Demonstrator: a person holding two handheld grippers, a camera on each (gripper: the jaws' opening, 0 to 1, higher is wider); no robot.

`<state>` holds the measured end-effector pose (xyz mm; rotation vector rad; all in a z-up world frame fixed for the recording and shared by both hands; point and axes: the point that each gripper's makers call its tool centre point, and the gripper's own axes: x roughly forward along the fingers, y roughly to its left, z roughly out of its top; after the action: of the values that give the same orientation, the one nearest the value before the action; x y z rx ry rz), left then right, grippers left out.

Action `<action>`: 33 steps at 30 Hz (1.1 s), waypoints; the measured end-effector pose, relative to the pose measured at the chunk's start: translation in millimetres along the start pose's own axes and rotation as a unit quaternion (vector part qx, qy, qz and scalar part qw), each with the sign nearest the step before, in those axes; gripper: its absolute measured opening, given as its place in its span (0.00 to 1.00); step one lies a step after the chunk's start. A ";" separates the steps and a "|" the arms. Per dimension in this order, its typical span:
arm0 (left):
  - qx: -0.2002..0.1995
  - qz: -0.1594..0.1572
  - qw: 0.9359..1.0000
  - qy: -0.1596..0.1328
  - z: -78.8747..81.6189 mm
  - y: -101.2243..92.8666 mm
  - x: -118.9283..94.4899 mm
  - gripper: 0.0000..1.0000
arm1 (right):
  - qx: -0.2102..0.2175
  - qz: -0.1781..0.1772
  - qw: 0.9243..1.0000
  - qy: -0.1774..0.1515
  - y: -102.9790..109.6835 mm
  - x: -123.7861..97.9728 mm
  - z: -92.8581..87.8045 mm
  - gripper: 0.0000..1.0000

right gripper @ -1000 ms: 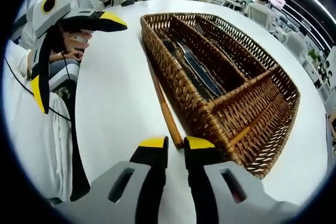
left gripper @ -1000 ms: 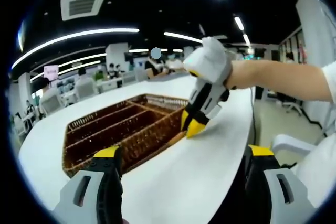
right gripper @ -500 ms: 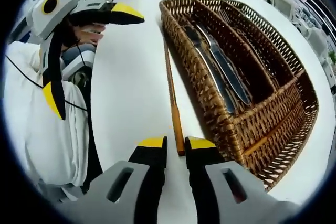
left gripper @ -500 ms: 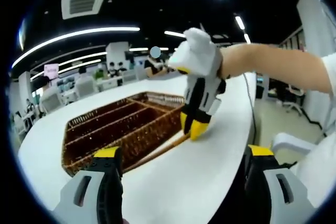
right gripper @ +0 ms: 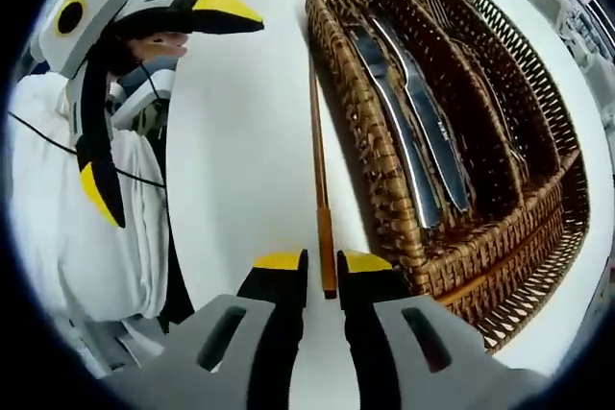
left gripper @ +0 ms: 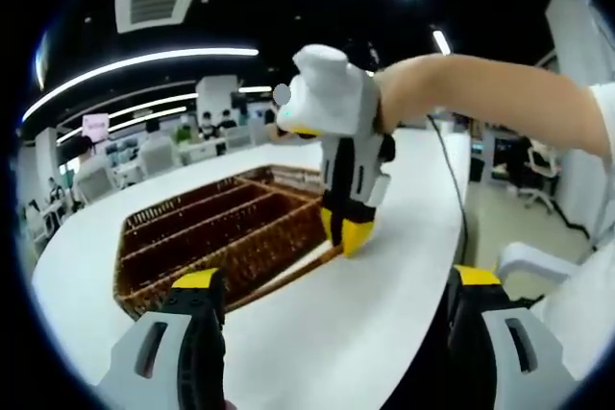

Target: Arrange the knives, forks, and spoons in their matching storage slots by inserting each utensil handle-first until every utensil is classified and aligned in the correct compartment

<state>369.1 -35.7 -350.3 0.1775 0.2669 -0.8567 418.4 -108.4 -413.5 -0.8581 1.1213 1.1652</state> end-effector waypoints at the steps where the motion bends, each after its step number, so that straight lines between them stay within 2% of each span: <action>1: -0.001 0.000 1.000 -0.001 0.1 0.3 -0.2 0.97 | -0.001 0.000 1.000 0.005 -0.4 0.3 0.1 0.13; 11: -0.003 0.002 1.000 0.000 -3.0 2.8 -2.0 0.97 | -0.019 0.003 0.999 0.038 -0.9 1.5 1.1 0.12; 13: -0.005 0.002 1.000 0.000 -3.6 2.7 -2.0 0.97 | -0.012 0.002 0.999 0.045 -1.8 1.6 1.1 0.12; 18: -0.006 0.001 1.000 0.001 -5.4 2.6 -2.5 0.97 | -0.016 0.010 0.998 0.053 1.9 1.5 0.7 0.07; 20: -0.006 0.003 1.000 0.002 -6.2 3.6 -3.3 0.97 | -0.021 0.012 0.998 0.052 3.5 1.1 0.7 0.07; 27: -0.006 0.003 1.000 0.005 -8.9 2.8 -4.5 0.96 | 0.012 0.023 0.999 0.038 3.1 0.8 -1.6 0.06; 33: -0.007 0.004 1.000 0.006 -11.3 3.0 -5.0 0.96 | 0.033 0.047 0.998 0.018 9.6 0.7 -4.6 0.06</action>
<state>366.5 -27.3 -359.3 0.1706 0.2834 -0.8460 408.1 -110.5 -414.9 -0.7847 1.2348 1.1875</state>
